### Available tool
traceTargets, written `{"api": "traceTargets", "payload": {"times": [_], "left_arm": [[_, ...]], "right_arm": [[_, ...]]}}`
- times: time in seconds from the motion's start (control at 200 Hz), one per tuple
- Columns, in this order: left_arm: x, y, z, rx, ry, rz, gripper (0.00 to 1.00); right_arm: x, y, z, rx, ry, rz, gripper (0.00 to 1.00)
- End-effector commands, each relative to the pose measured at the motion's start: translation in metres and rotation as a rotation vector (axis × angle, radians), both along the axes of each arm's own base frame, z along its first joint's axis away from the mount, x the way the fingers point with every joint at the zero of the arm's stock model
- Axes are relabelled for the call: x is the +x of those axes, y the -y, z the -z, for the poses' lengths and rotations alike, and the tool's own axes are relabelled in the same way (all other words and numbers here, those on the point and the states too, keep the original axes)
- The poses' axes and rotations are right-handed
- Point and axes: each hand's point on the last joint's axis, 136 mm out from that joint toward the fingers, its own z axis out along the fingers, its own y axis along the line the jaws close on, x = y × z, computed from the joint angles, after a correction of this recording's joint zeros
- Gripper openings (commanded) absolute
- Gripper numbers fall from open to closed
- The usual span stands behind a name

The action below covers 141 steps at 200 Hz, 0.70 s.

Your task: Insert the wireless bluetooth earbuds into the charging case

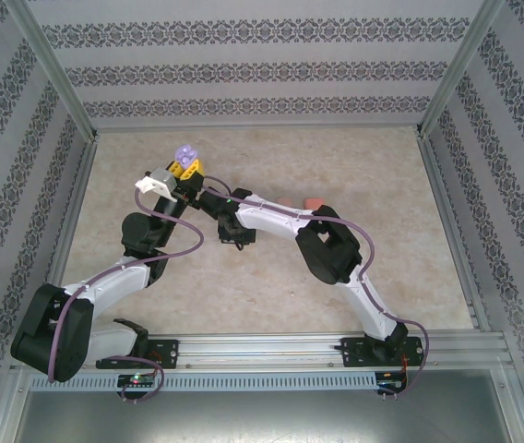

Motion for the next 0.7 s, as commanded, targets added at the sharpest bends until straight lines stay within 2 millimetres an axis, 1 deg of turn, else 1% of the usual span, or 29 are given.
{"api": "traceTargets", "payload": {"times": [0.0,0.095,0.185,0.29,0.405,0.505,0.634,0.699], "left_arm": [[-0.010,-0.005,-0.015,-0.031,0.058,0.014,0.00],[-0.010,-0.004,-0.015,-0.029,0.056,0.018,0.00],[-0.010,-0.004,-0.015,-0.026,0.051,0.020,0.00],[-0.011,-0.002,-0.017,-0.016,0.052,0.030,0.00],[-0.012,0.000,-0.020,-0.004,0.057,0.040,0.00],[-0.014,0.003,-0.024,0.004,0.066,0.057,0.00],[-0.016,0.009,-0.028,0.023,0.070,0.087,0.00],[-0.017,0.013,-0.030,0.032,0.072,0.107,0.00]], "right_arm": [[-0.014,0.005,0.021,-0.054,-0.040,0.001,0.22],[-0.011,0.003,0.012,-0.037,-0.016,0.001,0.21],[-0.006,0.006,0.001,-0.025,0.016,0.004,0.21],[0.003,0.014,-0.020,-0.003,0.072,0.018,0.20],[0.013,0.030,-0.043,0.017,0.126,0.042,0.20],[0.020,0.045,-0.059,0.031,0.158,0.058,0.20],[0.028,0.068,-0.082,0.039,0.207,0.074,0.20],[0.032,0.077,-0.096,0.051,0.239,0.077,0.20]]}}
